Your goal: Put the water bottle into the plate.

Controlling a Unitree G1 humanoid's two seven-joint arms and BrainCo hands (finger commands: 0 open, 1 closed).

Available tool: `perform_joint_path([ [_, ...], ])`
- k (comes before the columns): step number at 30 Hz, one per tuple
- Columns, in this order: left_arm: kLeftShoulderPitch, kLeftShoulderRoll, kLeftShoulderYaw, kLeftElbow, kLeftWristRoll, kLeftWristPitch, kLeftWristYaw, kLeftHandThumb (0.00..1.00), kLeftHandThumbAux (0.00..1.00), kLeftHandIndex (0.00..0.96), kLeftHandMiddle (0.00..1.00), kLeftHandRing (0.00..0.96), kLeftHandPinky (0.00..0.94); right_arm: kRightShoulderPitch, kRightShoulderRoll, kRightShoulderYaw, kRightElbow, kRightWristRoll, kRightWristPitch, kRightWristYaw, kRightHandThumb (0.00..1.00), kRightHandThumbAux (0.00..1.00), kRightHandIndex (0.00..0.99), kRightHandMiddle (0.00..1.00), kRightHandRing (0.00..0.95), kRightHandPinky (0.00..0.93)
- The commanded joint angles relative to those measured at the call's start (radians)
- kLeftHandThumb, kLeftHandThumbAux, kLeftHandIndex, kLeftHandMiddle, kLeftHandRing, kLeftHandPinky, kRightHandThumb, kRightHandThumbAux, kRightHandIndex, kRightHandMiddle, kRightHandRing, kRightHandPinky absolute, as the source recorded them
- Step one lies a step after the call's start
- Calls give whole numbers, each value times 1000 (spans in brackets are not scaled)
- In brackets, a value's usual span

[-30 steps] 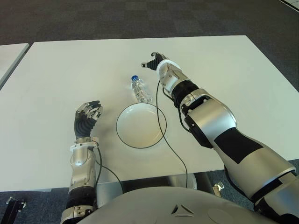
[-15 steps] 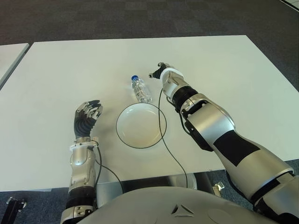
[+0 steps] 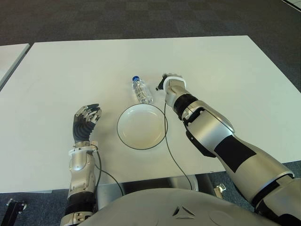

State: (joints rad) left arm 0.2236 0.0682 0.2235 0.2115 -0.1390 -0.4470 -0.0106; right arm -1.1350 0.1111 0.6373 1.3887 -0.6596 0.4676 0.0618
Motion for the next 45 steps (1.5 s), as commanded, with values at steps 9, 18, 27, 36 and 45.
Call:
perform_joint_path([
  [9,43,-19,12,-46,-19,28,6,702,725,412,347,345,351,220,353,200,17,-133,-24,48,163,446,0,0,0,22],
  [18,59,-27,8,-60,-19,28,9,700,725,411,343,338,355,223,339,238,11,-144,-64,46,193,443,0,0,0,2],
  [27,70,-41,5,-74,-34,29,3,699,724,410,340,334,359,129,227,186,-4,-90,-135,-5,215,474,0,0,0,44],
  [36,79,-38,2,-88,-30,52,1,699,724,410,336,334,365,77,158,28,-37,29,-184,-192,238,570,13,94,132,275],
  [45,58,-27,-6,-59,-3,48,-4,700,725,410,327,338,372,157,25,-199,-130,210,-479,-404,531,707,327,464,514,572],
])
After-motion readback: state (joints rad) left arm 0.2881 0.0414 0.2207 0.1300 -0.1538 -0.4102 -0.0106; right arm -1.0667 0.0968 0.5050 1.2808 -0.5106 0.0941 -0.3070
